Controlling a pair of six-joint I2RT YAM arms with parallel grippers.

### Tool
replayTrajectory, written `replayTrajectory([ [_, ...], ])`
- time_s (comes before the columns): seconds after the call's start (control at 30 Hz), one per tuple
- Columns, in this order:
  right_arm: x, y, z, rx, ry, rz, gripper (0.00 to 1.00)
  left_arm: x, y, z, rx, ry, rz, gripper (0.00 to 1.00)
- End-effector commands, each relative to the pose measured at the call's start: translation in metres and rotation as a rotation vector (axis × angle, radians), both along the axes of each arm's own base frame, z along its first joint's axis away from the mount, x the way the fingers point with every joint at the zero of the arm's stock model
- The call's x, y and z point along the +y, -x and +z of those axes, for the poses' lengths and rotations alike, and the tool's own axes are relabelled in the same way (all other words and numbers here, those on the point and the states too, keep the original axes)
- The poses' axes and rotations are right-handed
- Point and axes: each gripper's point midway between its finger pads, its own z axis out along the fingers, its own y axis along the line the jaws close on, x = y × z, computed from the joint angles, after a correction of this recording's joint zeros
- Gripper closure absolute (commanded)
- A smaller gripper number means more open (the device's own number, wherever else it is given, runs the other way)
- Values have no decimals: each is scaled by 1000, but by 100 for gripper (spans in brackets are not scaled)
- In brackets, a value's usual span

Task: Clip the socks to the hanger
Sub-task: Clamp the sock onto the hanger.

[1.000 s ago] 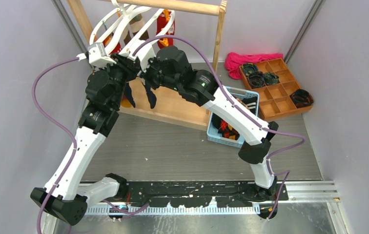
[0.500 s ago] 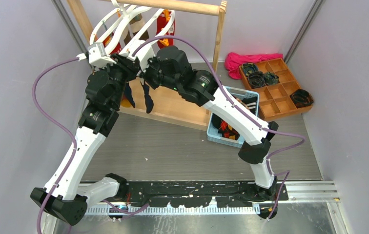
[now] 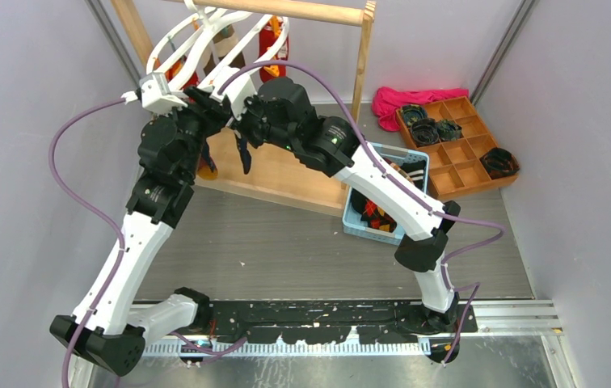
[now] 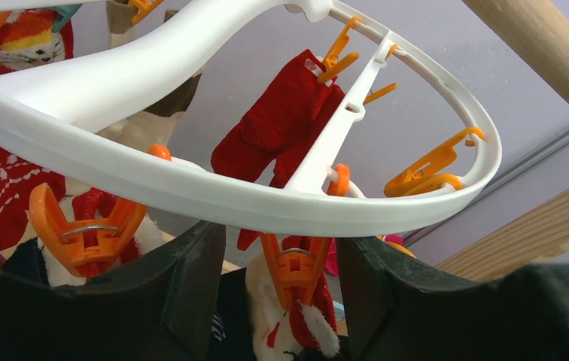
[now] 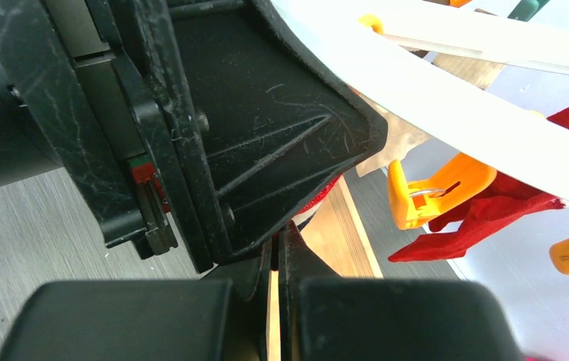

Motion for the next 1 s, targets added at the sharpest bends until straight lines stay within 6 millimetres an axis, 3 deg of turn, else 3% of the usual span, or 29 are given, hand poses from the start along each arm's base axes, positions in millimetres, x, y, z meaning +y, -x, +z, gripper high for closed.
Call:
replayTrajectory([
  [0.0, -6, 7, 38, -55, -91, 1, 99, 4, 15, 28, -66, 30, -9, 43],
  [0.1, -7, 7, 39, -51, -95, -2, 95, 5, 21, 33, -80, 27, -15, 43],
  [0.3, -13, 10, 40, -36, -100, -9, 64, 4, 35, 44, -118, 11, -53, 39],
  [0.6, -36, 32, 31, 54, -43, 23, 46, -2, 51, 48, -146, -51, -114, 39],
  [0.77, -67, 54, 21, 138, 34, 145, 38, -26, 76, 47, -232, -182, -289, 37],
  [0.97, -129, 73, 7, 240, 119, 272, 28, -59, 117, 24, -258, -308, -552, 30],
])
